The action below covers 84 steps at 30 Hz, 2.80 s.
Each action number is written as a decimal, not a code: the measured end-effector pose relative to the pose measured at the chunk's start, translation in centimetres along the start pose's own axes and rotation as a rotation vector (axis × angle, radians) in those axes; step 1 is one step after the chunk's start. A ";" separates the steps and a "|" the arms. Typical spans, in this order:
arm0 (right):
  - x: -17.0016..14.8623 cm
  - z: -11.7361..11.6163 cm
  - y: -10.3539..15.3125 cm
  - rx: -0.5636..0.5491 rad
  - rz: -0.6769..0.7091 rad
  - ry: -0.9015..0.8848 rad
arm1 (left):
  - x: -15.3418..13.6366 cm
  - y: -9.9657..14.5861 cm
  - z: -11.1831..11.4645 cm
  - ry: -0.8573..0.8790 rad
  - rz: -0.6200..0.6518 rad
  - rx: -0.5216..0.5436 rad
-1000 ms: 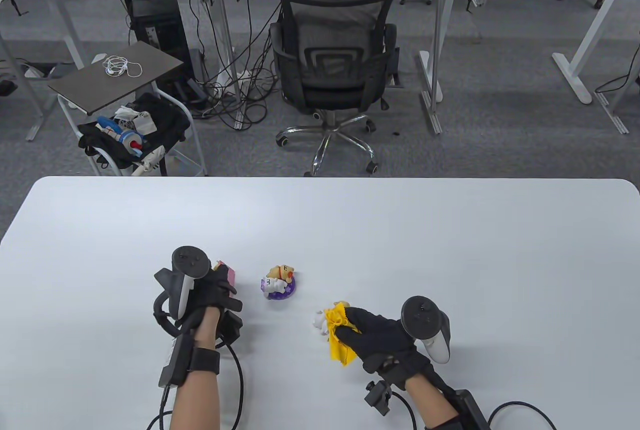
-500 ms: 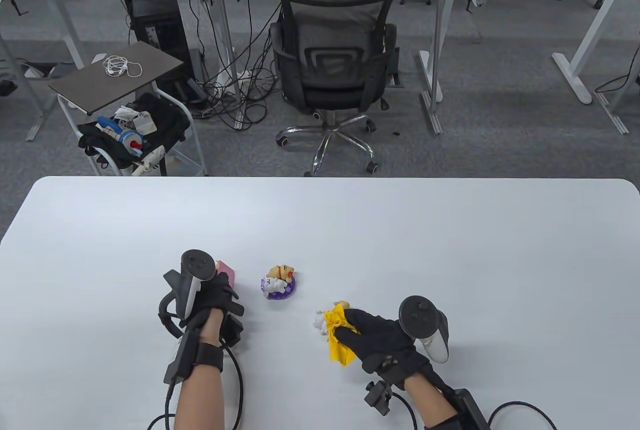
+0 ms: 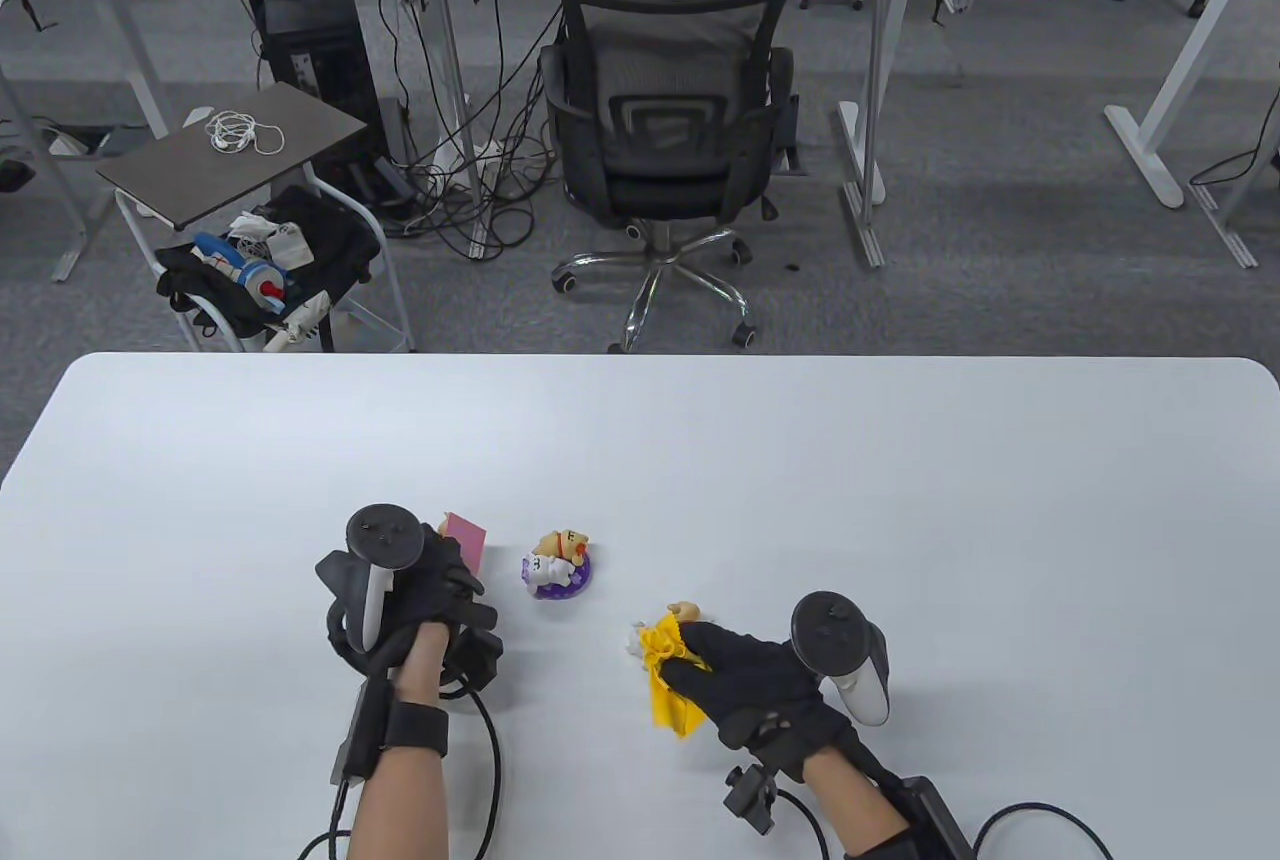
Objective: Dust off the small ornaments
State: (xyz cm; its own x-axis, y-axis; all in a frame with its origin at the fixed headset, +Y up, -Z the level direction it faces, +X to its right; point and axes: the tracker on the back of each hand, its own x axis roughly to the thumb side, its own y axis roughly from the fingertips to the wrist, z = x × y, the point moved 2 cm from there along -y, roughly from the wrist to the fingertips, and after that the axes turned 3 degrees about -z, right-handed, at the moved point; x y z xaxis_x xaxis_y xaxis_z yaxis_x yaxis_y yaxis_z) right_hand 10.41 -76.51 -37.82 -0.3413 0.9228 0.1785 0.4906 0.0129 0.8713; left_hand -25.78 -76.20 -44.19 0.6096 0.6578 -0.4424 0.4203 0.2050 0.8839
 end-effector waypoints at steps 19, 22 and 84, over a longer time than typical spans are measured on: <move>0.9 1.5 0.9 -0.322 0.126 0.070 | 6.4 11.0 11.0 0.492 0.303 -0.718; 0.9 2.2 1.2 -0.372 0.128 0.084 | 5.8 11.3 11.8 0.719 0.321 -0.804; -0.5 1.6 1.1 -0.272 -0.051 -0.291 | 4.3 9.7 13.0 0.916 0.408 -0.808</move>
State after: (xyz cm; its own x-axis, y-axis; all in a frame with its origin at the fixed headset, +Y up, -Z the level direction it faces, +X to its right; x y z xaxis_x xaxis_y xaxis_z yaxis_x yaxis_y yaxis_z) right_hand 12.42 -76.36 -37.65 -0.0991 0.9947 0.0287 0.2351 -0.0046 0.9720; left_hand -10.36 -80.77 -39.45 -0.2199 0.9656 -0.1387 -0.4063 0.0387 0.9129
